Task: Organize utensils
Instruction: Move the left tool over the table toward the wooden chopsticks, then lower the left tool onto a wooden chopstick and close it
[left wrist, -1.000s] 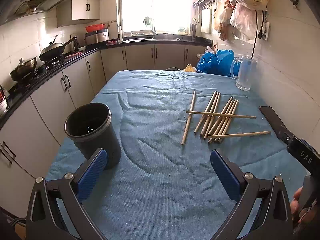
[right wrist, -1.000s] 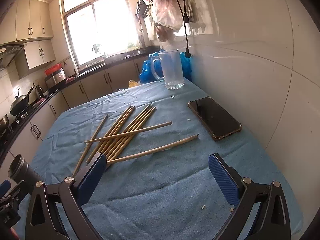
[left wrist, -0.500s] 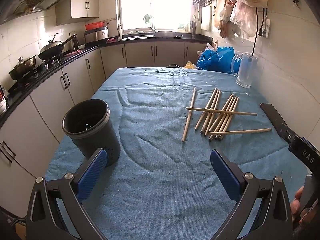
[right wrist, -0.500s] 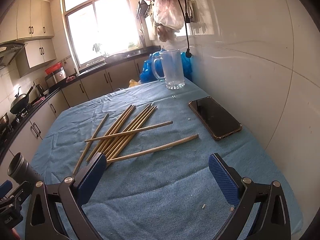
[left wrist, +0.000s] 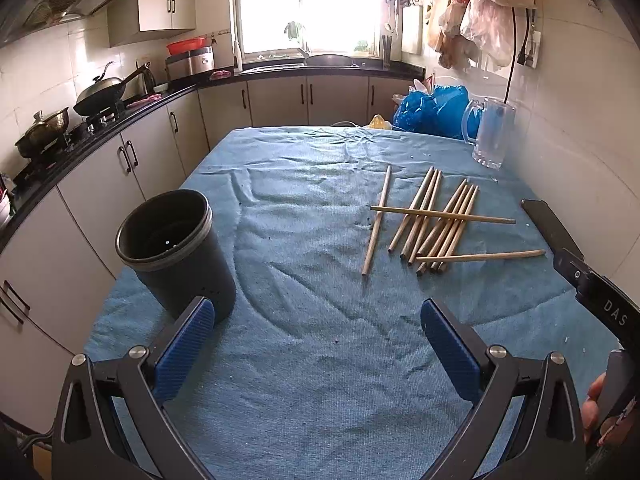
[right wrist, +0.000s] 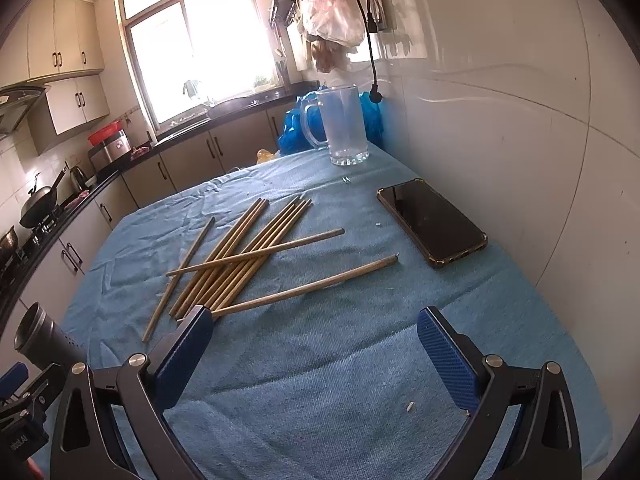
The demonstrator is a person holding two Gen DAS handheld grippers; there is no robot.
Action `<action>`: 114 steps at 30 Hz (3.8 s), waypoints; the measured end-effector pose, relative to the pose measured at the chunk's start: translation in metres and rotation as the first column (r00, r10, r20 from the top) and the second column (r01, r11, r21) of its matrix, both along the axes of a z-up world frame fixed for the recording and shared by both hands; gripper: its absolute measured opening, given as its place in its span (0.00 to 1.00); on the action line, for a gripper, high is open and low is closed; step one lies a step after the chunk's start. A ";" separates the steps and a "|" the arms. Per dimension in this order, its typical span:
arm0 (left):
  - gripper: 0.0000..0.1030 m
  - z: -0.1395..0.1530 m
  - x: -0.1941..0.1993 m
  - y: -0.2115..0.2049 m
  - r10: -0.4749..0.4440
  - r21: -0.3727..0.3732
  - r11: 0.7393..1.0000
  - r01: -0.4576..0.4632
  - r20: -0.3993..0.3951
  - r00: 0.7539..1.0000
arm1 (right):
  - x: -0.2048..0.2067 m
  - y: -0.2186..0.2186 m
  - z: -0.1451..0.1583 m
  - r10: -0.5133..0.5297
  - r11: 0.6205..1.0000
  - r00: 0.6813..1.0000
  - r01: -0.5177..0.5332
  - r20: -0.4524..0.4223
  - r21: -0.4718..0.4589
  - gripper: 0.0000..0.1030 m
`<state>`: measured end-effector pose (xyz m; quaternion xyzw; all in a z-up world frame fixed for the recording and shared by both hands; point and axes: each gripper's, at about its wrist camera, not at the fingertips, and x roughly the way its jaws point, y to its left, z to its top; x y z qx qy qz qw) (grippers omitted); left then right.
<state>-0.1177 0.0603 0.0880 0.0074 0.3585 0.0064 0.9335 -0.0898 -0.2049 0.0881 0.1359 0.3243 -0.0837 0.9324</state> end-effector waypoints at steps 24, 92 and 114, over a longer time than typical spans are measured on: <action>1.00 0.005 0.024 -0.004 -0.009 -0.005 1.000 0.009 -0.029 1.000 | 0.005 -0.010 -0.014 -0.008 0.999 0.999 0.009 -0.036 0.031 1.00; 0.11 -0.061 0.188 -0.086 -0.250 -0.113 0.968 0.225 -0.323 0.913 | 0.095 -0.026 -0.042 0.155 0.987 0.972 -0.146 -0.175 0.066 1.00; 0.05 -0.061 0.068 -0.009 -0.303 -0.339 0.928 0.157 -0.437 0.847 | 0.090 -0.041 -0.069 0.167 0.969 0.906 -0.223 -0.388 -0.105 1.00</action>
